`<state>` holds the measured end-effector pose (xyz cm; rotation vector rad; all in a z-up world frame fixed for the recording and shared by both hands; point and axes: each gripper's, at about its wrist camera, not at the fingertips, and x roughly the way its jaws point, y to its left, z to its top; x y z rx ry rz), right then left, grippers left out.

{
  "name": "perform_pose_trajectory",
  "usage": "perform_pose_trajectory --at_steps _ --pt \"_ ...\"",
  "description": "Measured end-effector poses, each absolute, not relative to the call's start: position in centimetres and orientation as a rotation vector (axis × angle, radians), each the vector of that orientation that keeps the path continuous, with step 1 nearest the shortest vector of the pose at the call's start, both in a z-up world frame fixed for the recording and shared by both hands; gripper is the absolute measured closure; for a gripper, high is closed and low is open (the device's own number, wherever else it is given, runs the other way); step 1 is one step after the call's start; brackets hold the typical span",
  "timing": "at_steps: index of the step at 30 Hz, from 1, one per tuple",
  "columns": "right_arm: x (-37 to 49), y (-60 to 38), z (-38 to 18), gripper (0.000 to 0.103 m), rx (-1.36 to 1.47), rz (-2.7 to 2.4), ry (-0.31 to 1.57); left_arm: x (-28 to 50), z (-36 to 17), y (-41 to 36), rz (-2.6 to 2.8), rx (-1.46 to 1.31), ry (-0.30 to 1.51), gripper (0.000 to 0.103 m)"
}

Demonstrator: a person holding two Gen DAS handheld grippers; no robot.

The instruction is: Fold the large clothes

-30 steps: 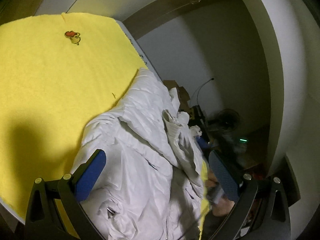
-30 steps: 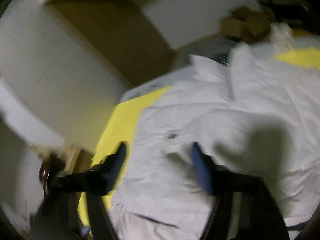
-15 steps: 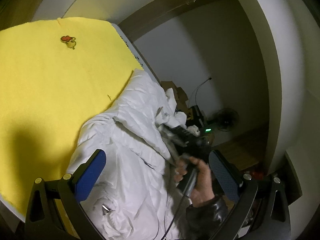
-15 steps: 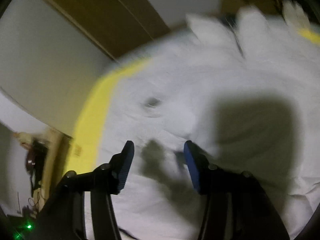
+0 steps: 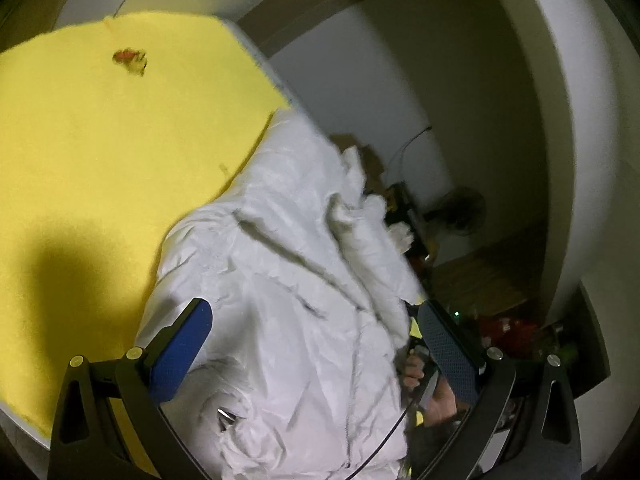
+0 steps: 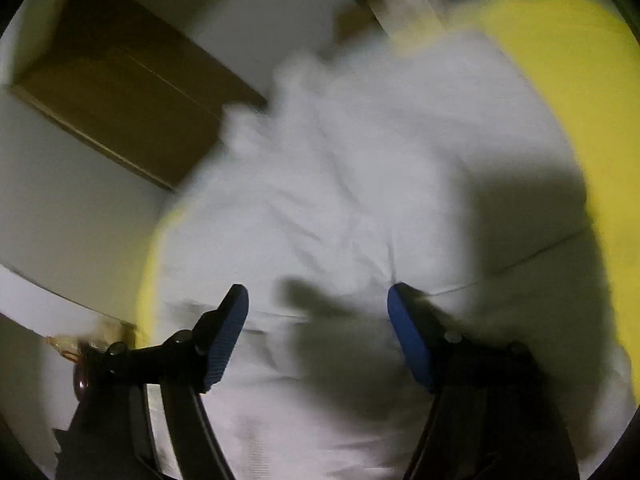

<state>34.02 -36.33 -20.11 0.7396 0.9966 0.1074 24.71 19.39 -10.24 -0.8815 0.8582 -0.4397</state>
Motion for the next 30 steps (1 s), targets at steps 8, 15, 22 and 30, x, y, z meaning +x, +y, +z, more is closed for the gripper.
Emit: perform_pose_trajectory --at_steps 8,15,22,30 --pt "26.1 -34.2 -10.1 0.029 0.631 0.356 0.806 22.5 -8.9 23.6 -0.513 -0.748 1.004 0.000" --pt "14.4 -32.0 -7.0 0.022 0.354 0.287 0.671 20.4 -12.3 24.1 -0.498 -0.746 1.089 0.000" --pt "16.0 -34.6 -6.4 0.022 0.267 0.027 0.702 20.3 -10.0 20.7 -0.587 -0.710 1.017 0.000" --pt "31.4 -34.8 -15.7 0.022 0.369 0.000 1.036 18.8 -10.9 19.6 -0.594 -0.761 1.047 0.000"
